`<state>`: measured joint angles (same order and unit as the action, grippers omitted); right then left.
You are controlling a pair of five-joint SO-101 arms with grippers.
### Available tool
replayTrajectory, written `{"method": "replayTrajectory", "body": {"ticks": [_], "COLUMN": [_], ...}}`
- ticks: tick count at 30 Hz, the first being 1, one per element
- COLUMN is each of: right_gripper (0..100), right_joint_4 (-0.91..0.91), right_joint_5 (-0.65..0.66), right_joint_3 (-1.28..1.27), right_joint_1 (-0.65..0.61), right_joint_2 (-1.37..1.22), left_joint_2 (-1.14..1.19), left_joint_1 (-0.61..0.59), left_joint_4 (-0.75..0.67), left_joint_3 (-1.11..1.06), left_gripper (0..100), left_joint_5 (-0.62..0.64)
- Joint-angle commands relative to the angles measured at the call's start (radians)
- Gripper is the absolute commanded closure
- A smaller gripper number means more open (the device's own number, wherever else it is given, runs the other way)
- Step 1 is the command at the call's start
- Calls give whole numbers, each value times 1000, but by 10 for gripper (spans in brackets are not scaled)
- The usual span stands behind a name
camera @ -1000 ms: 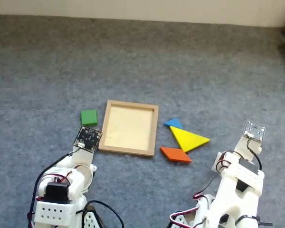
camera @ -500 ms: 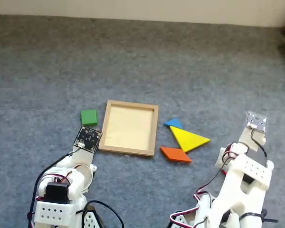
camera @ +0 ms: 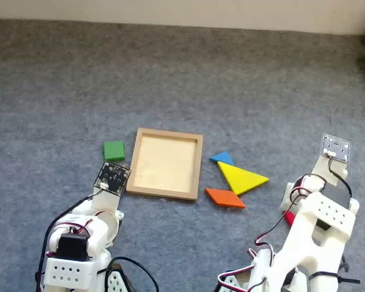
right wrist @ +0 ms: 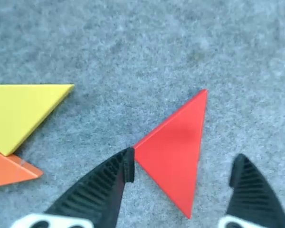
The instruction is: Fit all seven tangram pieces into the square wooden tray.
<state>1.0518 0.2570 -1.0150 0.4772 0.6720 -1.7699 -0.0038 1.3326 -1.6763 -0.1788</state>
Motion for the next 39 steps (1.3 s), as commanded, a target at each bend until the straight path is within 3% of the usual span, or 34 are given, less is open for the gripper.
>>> {"method": "replayTrajectory", "body": {"ticks": [1,7,12,21,25,39], "right_gripper": [658,658,658,659,659,659], "right_joint_4": [-7,77,45,-50,-99,-214], "right_joint_5": [-48,-77,-74,-68,18,43], "right_joint_3": [4,143,222,188,127,1], "right_joint_1": [-42,-88,-87,-39,-5,-12], "right_joint_2": [-21,-269,-417,-426,-426,-424], "left_joint_2": [-38,-38,-38,-38,-38,-38], "left_joint_1": [-1,-1,-1,-1,-1,-1], "left_joint_4": [6,6,6,6,6,6], "left_joint_3": [-19,-19,-19,-19,-19,-19], "left_gripper": [993,993,993,993,993,993], "left_joint_5": [-3,-3,-3,-3,-3,-3]}}
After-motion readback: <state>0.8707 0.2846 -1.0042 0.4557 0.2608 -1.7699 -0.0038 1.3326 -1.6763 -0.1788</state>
